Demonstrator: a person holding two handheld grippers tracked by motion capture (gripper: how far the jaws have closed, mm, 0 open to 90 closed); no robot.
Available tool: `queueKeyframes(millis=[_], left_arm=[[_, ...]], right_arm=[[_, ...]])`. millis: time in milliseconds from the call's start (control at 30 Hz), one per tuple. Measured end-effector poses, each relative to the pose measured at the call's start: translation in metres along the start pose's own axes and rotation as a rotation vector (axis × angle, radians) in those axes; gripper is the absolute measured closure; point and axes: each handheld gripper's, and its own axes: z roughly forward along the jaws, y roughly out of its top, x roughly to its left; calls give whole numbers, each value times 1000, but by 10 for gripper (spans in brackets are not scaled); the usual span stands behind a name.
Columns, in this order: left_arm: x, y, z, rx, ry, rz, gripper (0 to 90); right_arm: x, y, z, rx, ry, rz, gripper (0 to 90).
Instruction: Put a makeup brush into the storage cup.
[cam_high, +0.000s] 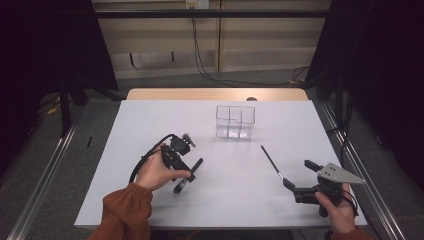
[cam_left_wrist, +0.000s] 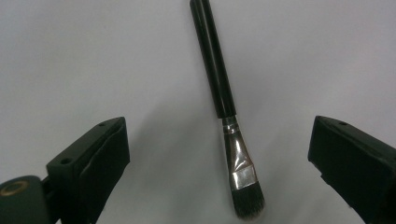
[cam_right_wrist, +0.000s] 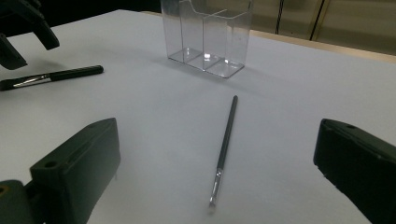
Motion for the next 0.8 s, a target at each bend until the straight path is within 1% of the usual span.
queueKeyframes(millis=[67,133,167,200,233,267,300,333,400,467,500,600,667,700,733,800], left_arm=[[1,0,3,13,21,-10,52],[1,-1,5,11,22,-28,69],[2,-1,5,4,19,-30,89],[2,-1,5,6,24,-15,125],[2,-2,5,5,29,-20,147],[2,-2,6,9,24,-32,154],[2,-2,7,14,26,-33,176],[1,-2,8,20,20,-29,189],[-1,-2,10,28,26,-29,214],[-3,-2,12,29,24,-20,241],[-4,-2,13,26,22,-25,267],[-7,-1,14,47,25,-15,329],[-10,0,17,56,22,-14,344],[-11,0,18,61,25,-7,351],[-12,0,19,71,33,9,355],[-12,1,18,71,43,4,374]], right_arm=[[0,0,0,1,-5,-1,4],[0,0,0,2,-6,-2,3],[0,0,0,2,-6,-1,3],[0,0,0,3,-6,-2,3],[0,0,0,4,-5,-3,3],[0,0,0,4,-4,-2,3],[0,0,0,4,-5,-3,3],[0,0,0,5,-5,-3,3],[0,0,0,5,-3,-4,3],[0,0,0,6,-3,-4,3],[0,0,0,6,-3,-3,3],[0,0,1,6,-1,-3,2],[0,0,1,8,0,-4,2],[0,0,1,9,1,-5,2],[0,0,1,9,0,-5,2],[0,0,1,10,2,-4,2]])
